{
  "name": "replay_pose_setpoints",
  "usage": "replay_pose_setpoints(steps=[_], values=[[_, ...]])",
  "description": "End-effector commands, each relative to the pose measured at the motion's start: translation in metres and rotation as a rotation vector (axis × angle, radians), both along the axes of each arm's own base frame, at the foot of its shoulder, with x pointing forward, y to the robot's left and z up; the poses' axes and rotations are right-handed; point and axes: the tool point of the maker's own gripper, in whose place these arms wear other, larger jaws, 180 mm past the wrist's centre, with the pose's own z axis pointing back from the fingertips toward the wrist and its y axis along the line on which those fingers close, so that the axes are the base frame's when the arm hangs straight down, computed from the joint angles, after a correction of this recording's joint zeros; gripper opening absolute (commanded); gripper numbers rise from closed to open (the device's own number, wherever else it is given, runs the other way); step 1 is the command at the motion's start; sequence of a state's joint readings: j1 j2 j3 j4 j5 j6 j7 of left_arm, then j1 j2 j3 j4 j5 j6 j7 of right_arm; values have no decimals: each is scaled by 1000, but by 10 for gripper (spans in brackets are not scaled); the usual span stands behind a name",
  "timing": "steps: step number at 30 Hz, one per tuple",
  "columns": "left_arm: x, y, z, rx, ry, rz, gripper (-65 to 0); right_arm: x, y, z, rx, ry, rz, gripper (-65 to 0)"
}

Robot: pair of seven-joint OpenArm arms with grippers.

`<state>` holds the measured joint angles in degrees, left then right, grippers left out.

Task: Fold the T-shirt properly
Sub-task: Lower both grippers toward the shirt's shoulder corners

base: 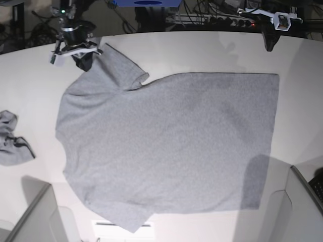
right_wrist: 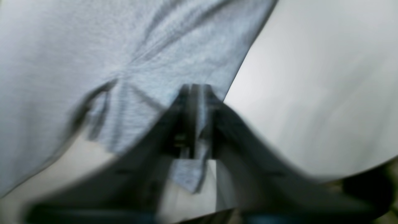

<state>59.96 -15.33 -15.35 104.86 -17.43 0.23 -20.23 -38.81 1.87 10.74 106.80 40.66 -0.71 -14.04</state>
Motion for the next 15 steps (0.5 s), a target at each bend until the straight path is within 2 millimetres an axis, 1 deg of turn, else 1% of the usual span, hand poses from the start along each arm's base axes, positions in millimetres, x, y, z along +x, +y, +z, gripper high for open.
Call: replay_pose_setpoints(steps=[1, 3, 4, 5, 8, 9, 11, 13, 14, 15], values=[[0, 1, 8, 9, -26, -4, -650, 6, 0, 9, 42, -35, -6, -461], [0, 1, 8, 8, -25, -5, -650, 6, 0, 10, 135, -34, -24, -357], [0, 1, 8, 8, -25, -5, -650, 6, 0, 10, 176, -33, -33, -326], [0, 0, 8, 6, -25, -4, -650, 6, 0, 9, 222, -28, -45, -305], [0, 4, 8, -38, -34, 35, -650, 3, -2, 2, 332, -7, -87, -294], [0, 8, 9, -70, -42, 70, -622, 2, -2, -1, 359, 1, -102, -294], [-2, 17, 9, -144, -58, 144, -487, -2, -4, -8, 381, 21, -119, -294], [-1, 23, 10, -190, -68, 182, -383, -6, -4, -12, 380, 36, -123, -294], [0, 25, 11, -190, -67, 180, -347, -7, -4, -13, 381, 41, -122, -294], [0, 25, 10, -192, -66, 177, -326, -9, -3, -14, 383, 49, -124, -294]])
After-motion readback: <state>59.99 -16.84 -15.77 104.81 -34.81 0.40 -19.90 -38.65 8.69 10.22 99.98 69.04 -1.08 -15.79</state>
